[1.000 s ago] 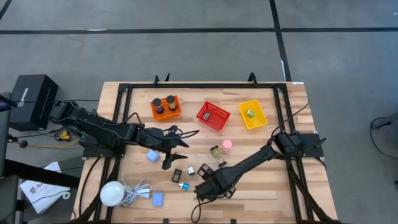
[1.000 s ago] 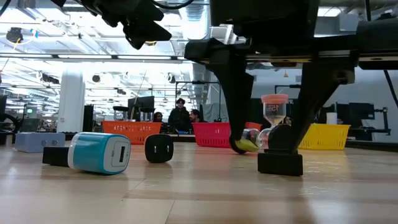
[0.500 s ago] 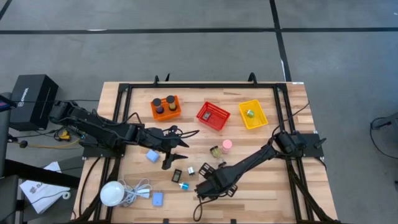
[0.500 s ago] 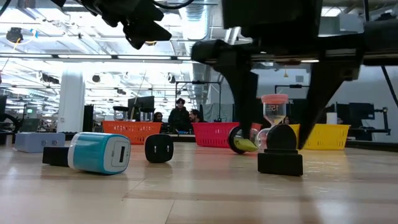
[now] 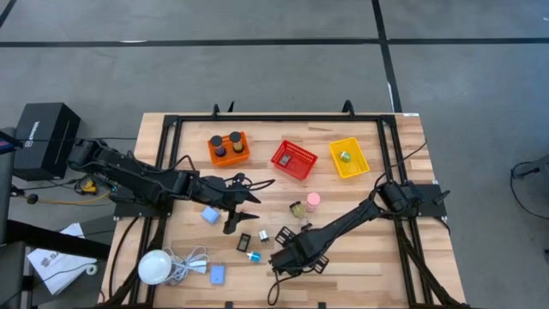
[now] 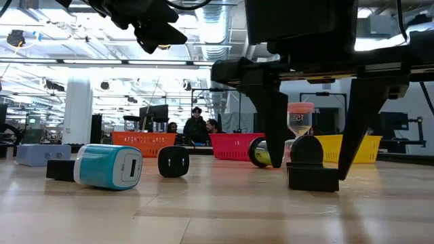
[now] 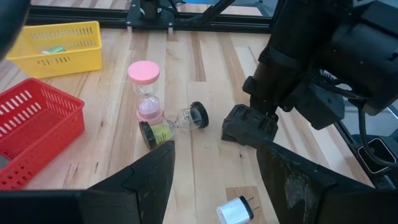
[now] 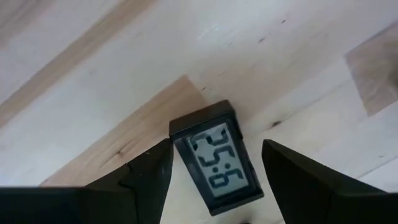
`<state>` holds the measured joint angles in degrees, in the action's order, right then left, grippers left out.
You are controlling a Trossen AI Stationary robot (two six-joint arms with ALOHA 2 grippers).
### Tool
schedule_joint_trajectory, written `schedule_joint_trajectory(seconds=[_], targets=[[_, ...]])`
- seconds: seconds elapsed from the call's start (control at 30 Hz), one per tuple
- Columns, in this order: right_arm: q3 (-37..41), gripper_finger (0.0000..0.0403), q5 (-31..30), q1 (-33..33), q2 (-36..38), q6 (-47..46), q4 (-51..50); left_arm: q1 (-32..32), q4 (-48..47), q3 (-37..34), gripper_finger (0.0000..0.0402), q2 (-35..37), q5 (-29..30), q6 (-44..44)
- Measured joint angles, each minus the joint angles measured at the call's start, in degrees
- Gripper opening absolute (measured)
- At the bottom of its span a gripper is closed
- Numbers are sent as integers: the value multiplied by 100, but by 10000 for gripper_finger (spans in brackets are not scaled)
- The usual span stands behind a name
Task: Pick & Place Office items
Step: Put the right black digital clock into the red bin
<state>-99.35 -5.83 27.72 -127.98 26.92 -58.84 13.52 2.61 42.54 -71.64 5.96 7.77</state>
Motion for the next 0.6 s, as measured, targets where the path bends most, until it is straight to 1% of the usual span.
schedule_joint_trajectory(seconds=[0.13,0.27,0.4,0.53,0.6], targets=[[-2,238,10,-28,-70,-364,242,0,0,0,223,0,0,0],[2,238,191,-58,-74,-496,327,0,0,0,223,0,-2,0],[2,238,170,-125,-74,-963,592,2,2,0,223,0,-2,0],[0,238,176,-239,-74,-1487,562,2,1,0,223,0,-1,0],[0,238,242,-303,-74,-1590,508,2,1,0,223,0,-2,0]])
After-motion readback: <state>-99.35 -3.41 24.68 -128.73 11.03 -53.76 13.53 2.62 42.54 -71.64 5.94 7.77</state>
